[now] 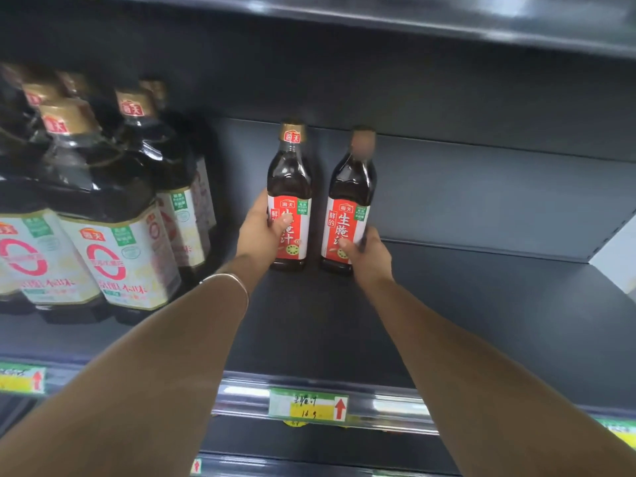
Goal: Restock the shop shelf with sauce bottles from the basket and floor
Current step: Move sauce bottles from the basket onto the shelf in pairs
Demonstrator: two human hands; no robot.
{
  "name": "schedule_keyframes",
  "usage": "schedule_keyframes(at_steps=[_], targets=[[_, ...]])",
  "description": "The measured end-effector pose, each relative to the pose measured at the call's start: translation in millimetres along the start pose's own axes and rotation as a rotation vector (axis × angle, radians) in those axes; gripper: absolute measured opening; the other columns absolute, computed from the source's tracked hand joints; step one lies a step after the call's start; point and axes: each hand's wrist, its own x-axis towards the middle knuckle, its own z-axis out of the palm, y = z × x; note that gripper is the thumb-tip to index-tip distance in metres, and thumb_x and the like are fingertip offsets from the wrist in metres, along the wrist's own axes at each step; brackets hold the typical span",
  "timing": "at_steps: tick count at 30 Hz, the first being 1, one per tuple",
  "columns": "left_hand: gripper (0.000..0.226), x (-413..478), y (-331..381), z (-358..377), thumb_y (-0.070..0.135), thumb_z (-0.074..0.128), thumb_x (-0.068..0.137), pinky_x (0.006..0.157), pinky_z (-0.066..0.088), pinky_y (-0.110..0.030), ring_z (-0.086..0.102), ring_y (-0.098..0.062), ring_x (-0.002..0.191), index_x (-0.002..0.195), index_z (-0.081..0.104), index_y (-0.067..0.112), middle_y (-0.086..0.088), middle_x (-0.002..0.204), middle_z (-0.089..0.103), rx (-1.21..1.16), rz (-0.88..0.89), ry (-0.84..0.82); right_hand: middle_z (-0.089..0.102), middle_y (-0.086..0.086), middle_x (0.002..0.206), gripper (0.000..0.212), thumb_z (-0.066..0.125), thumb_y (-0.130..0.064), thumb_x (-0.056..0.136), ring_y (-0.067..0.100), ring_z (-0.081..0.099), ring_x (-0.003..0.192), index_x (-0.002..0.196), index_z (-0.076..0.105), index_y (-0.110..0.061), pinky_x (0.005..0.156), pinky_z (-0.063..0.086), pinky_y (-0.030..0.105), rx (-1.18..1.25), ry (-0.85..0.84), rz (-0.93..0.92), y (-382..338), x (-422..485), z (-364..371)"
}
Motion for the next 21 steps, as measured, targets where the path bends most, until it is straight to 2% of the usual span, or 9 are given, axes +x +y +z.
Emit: schedule_keyframes(at_steps=[4,7,10,12,16,18,21], targets=[[0.044,3,-2,3,0.016,0.047,0.094,0.097,0.048,-0.04,0.059,-0.021,0.108,0.135,0.036,0.022,-0.006,0.12,0.06,-0.01,-0.055,0.027,0.053,-0.012,0.097,0.038,0.057,-0.025,0.092,0.007,0.052,0.092,0.128,0.046,-0.018,0.081,0.041,0.025,0.019,0.007,-0.008,1,6,2],[0.058,-5,0,13,0.014,0.057,0.088,0.098,0.043,-0.035,0.054,-0.021,0.113,0.137,0.027,0.021,-0.007,0.125,0.054,-0.02,-0.033,0.052,0.054,-0.011,0.103,0.041,0.057,-0.024,0.092,0.009,0.055,0.099,0.131,0.042,-0.019,0.082,0.04,0.025,0.048,0.002,-0.004,2,5,5],[0.077,-9,-1,20,0.01,0.072,0.075,0.098,0.044,-0.035,0.052,-0.019,0.114,0.135,0.026,0.022,-0.005,0.126,0.051,0.022,-0.066,0.088,0.047,-0.004,0.122,0.072,0.072,-0.026,0.08,0.009,0.049,0.105,0.139,0.032,-0.02,0.087,0.041,0.028,0.037,0.049,-0.03,3,4,9],[0.076,-8,-2,22,0.01,0.075,0.072,0.096,0.045,-0.036,0.052,-0.021,0.113,0.132,0.029,0.019,-0.005,0.124,0.052,0.071,-0.091,0.128,0.046,-0.003,0.123,0.085,0.08,-0.033,0.07,0.01,0.049,0.103,0.138,0.03,-0.02,0.084,0.044,0.032,-0.005,0.099,-0.029,-2,6,14],[0.069,-7,-2,29,0.013,0.075,0.073,0.095,0.047,-0.039,0.053,-0.023,0.111,0.127,0.031,0.014,-0.007,0.122,0.051,0.134,-0.082,0.177,0.058,0.0,0.112,0.06,0.08,-0.033,0.07,0.021,0.06,0.102,0.106,0.032,-0.024,0.071,0.042,0.029,-0.027,0.151,0.008,-8,11,21],[0.068,-6,-1,32,0.014,0.074,0.073,0.095,0.048,-0.042,0.054,-0.024,0.111,0.126,0.031,0.014,-0.008,0.122,0.052,0.143,-0.087,0.207,0.06,-0.001,0.106,0.053,0.077,-0.029,0.074,0.021,0.062,0.098,0.099,0.031,-0.026,0.068,0.041,0.029,-0.062,0.146,-0.005,-7,13,19],[0.067,-4,-1,34,0.014,0.073,0.075,0.096,0.047,-0.044,0.054,-0.026,0.112,0.127,0.03,0.013,-0.009,0.122,0.051,0.141,-0.107,0.234,0.064,0.001,0.111,0.048,0.075,-0.025,0.077,0.021,0.063,0.099,0.101,0.034,-0.024,0.07,0.045,0.029,-0.101,0.095,-0.036,-5,14,12]])
